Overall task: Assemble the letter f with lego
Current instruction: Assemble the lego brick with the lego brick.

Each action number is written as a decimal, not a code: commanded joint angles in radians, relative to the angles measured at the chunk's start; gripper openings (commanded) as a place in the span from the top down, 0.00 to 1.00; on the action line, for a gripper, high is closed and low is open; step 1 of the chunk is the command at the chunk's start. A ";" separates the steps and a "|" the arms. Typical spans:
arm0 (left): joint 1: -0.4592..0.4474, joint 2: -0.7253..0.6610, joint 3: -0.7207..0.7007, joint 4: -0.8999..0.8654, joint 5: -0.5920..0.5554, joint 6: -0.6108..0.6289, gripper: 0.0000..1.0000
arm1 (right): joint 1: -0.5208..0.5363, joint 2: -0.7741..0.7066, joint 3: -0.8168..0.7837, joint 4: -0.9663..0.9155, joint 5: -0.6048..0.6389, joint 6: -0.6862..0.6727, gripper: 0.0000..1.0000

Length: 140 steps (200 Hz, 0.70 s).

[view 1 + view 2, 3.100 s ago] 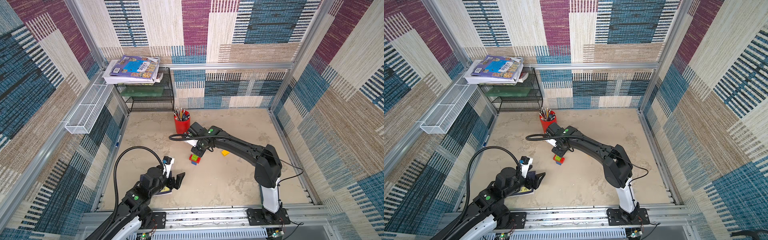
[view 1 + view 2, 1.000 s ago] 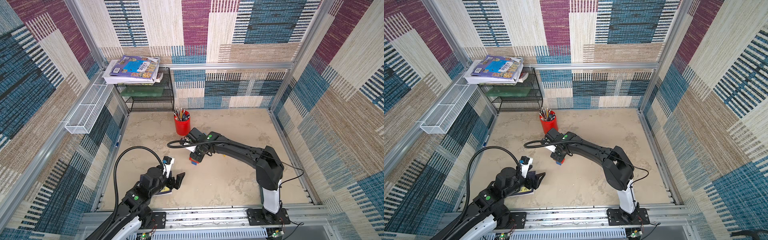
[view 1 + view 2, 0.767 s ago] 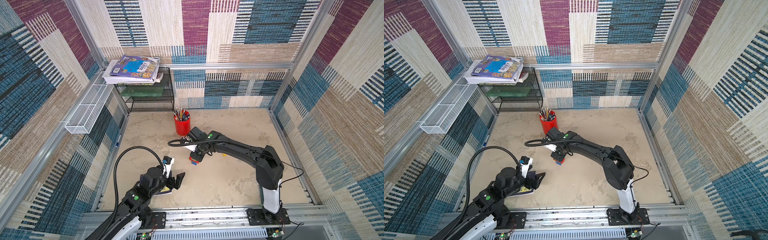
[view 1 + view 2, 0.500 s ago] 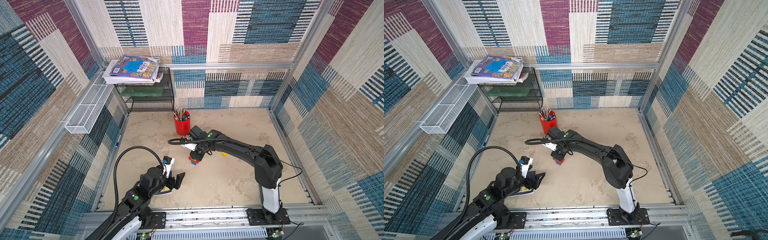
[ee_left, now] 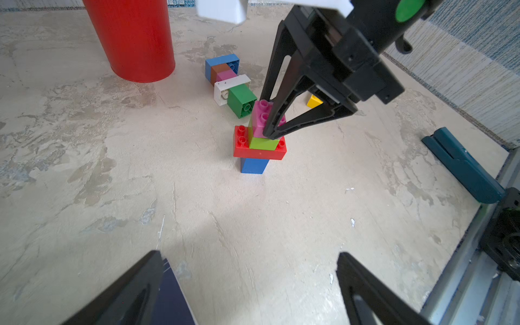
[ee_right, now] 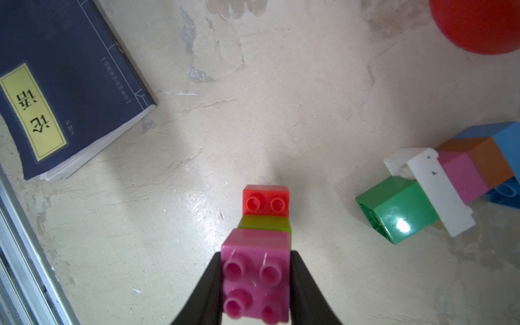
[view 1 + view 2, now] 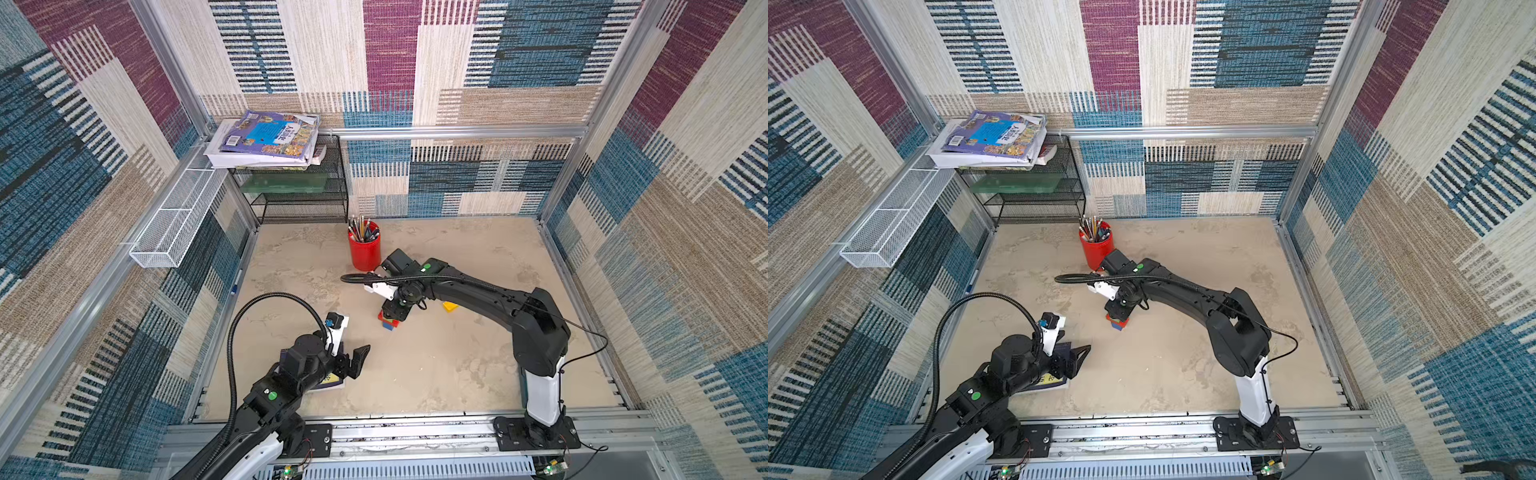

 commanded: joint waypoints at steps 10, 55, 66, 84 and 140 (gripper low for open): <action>0.001 0.002 0.002 0.014 -0.002 0.001 0.01 | -0.002 0.028 -0.058 -0.153 -0.057 0.018 0.74; 0.000 0.002 0.002 0.014 -0.002 0.001 0.01 | -0.038 0.019 -0.073 -0.128 -0.096 0.036 0.75; 0.001 0.002 0.002 0.012 -0.003 0.001 0.01 | -0.047 0.012 -0.074 -0.123 -0.108 0.038 0.76; 0.000 0.001 0.002 0.014 -0.004 0.002 0.01 | -0.059 0.004 -0.071 -0.123 -0.123 0.040 0.75; 0.000 0.000 0.002 0.011 -0.004 0.001 0.01 | -0.043 -0.017 -0.071 -0.104 -0.065 0.048 0.77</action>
